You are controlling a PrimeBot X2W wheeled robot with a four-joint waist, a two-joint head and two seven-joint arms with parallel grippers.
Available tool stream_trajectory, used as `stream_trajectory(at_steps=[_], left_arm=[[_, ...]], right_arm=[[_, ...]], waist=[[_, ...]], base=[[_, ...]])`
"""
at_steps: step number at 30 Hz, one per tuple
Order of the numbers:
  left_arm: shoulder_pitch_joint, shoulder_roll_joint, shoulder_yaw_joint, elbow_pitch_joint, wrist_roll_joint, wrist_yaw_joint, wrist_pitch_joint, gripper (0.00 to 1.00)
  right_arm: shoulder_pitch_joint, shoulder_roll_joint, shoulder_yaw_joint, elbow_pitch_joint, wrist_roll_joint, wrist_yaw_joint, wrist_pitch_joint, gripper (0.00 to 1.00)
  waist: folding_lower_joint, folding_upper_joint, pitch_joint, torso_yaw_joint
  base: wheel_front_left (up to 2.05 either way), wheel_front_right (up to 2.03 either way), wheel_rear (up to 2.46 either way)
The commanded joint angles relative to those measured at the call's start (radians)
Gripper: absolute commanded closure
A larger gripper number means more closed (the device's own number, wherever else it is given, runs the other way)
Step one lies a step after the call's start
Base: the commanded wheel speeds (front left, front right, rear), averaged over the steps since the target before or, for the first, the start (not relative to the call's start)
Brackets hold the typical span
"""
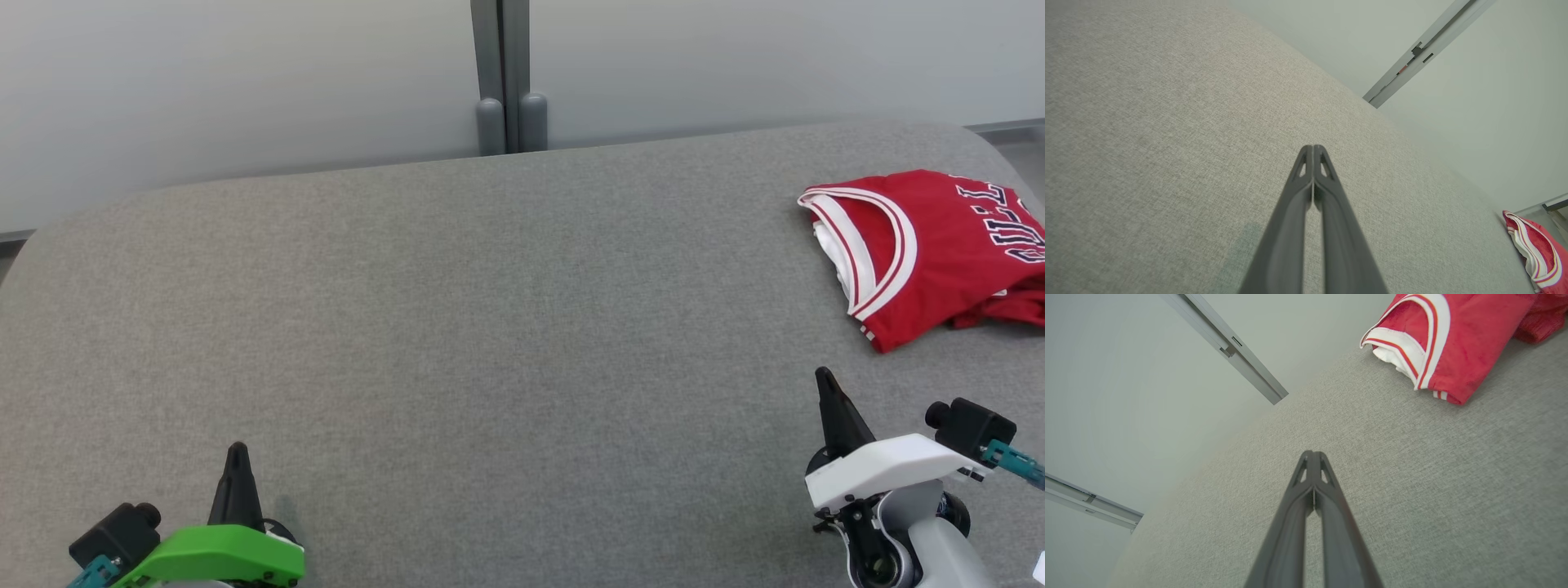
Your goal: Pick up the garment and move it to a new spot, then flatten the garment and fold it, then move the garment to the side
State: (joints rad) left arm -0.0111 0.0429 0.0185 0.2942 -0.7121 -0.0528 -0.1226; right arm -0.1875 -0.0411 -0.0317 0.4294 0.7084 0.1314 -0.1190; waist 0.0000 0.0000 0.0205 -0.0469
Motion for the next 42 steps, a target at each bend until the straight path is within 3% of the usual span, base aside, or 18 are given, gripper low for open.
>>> stream_trajectory(at_steps=[1, 42], left_arm=[[-0.030, 0.005, 0.008, -0.018, -0.039, -0.006, 0.010, 1.00], [-0.074, 0.008, 0.058, -0.052, -0.507, -0.031, 0.133, 1.00]], right_arm=[[-0.004, -0.006, -0.007, -0.023, 0.038, 0.000, 0.009, 1.00], [0.035, -0.009, -0.050, -0.108, 0.508, -0.001, 0.132, 1.00]], waist=[[0.0000, 0.0000, 0.000, 0.001], [0.0000, 0.0000, -0.010, 0.021]], base=[[0.00, 0.00, 0.00], [0.00, 0.00, 0.00]])
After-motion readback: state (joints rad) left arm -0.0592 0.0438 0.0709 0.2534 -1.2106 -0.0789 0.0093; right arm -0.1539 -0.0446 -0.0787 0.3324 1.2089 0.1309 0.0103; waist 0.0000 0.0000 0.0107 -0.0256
